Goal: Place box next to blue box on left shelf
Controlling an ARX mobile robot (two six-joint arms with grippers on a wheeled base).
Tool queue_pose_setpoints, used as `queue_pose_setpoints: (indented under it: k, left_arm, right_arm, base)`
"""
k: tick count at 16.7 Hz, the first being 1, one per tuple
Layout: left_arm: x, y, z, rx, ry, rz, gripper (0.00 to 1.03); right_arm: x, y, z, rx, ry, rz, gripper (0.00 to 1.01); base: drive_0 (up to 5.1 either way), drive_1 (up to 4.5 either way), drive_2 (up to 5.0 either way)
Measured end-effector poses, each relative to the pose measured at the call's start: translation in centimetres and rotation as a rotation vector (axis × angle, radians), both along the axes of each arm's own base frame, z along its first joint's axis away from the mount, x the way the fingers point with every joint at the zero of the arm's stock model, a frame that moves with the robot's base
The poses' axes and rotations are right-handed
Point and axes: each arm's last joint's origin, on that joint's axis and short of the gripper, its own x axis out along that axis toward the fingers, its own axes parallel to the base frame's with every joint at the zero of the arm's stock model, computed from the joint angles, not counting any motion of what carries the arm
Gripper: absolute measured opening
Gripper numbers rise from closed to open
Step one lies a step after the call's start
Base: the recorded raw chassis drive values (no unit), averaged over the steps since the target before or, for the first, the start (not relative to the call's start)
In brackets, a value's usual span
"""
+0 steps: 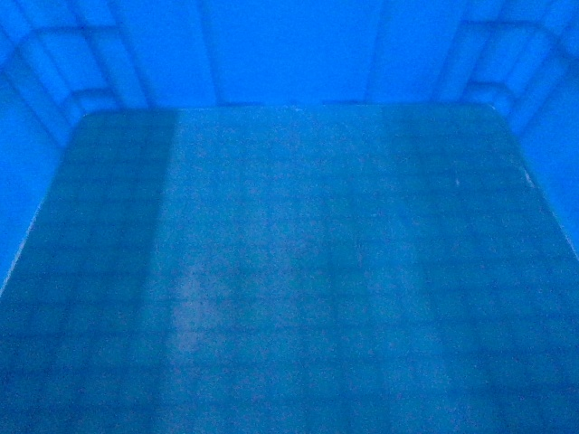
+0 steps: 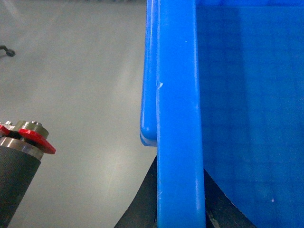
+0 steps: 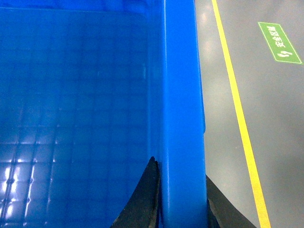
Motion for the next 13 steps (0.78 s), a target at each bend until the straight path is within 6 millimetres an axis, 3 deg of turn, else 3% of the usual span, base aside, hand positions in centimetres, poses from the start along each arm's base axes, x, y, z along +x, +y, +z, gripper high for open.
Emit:
queue_pose_setpoints:
  k: [13]
  left_arm:
    - [0.01,-0.01,0.00,0.001,0.000,0.000,0.07]
  right_arm:
    - [0.01,0.01,-0.01,0.000,0.000,0.000,0.10]
  base:
    - [0.0,3.98,-4.1]
